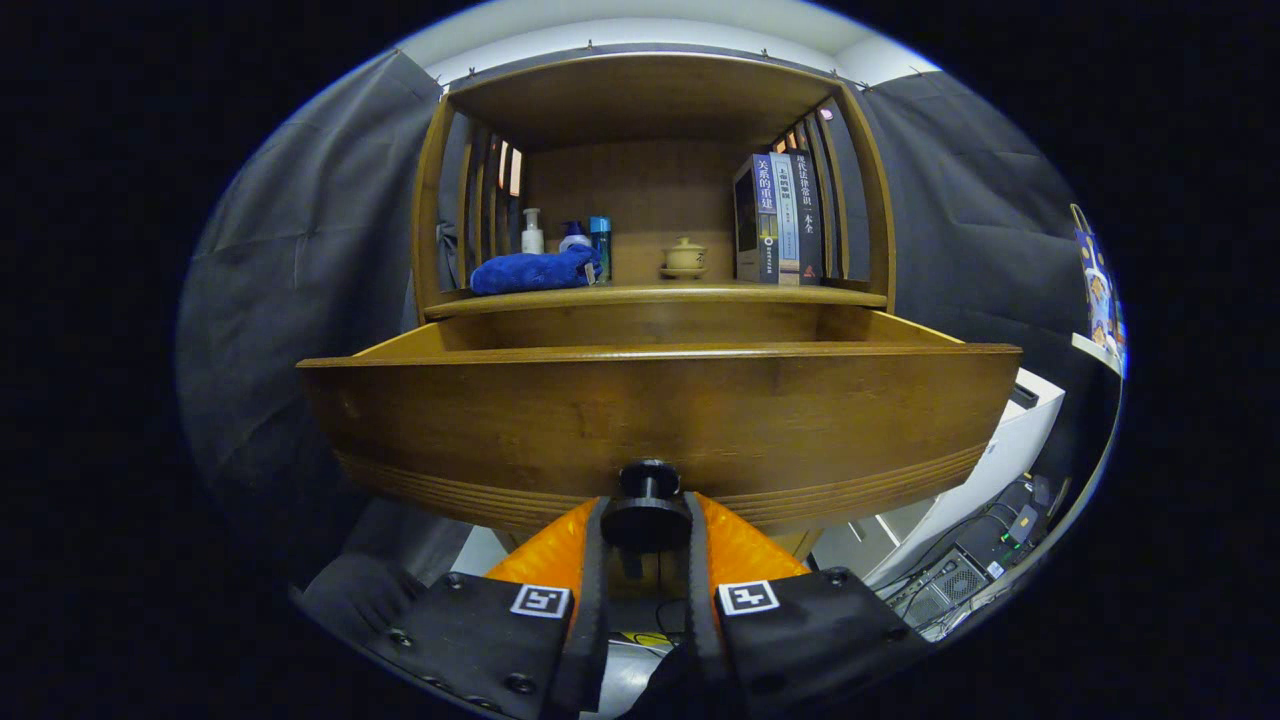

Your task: Pull open the drawer, take out the items inside it, and place them on the countertop above the cabinet.

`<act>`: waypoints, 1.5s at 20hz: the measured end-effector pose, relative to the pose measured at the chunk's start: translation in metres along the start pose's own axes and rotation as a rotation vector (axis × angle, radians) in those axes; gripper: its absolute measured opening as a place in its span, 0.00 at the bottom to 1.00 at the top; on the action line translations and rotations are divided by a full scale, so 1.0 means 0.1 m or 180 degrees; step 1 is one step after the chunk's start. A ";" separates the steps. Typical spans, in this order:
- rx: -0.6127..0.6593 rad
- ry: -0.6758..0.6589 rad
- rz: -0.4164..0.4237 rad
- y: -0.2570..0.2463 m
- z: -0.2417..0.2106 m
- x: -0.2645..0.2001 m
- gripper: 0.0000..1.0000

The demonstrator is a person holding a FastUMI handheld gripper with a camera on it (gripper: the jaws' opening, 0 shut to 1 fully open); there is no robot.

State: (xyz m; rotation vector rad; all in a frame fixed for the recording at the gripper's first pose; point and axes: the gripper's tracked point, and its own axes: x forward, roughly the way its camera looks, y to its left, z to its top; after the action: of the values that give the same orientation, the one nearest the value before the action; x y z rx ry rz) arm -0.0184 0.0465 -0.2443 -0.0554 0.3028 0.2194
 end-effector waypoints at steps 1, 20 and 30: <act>0.0000 0.0010 0.0020 0.00 -0.01 -0.03 0.41; 0.0221 -0.0190 0.0163 0.09 1.40 -0.10 0.99; 0.0227 0.0962 0.0120 0.12 1.22 1.03 0.99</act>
State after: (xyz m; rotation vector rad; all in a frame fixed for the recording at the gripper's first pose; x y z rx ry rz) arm 0.1102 0.0900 -0.1589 -0.0120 0.6128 0.2377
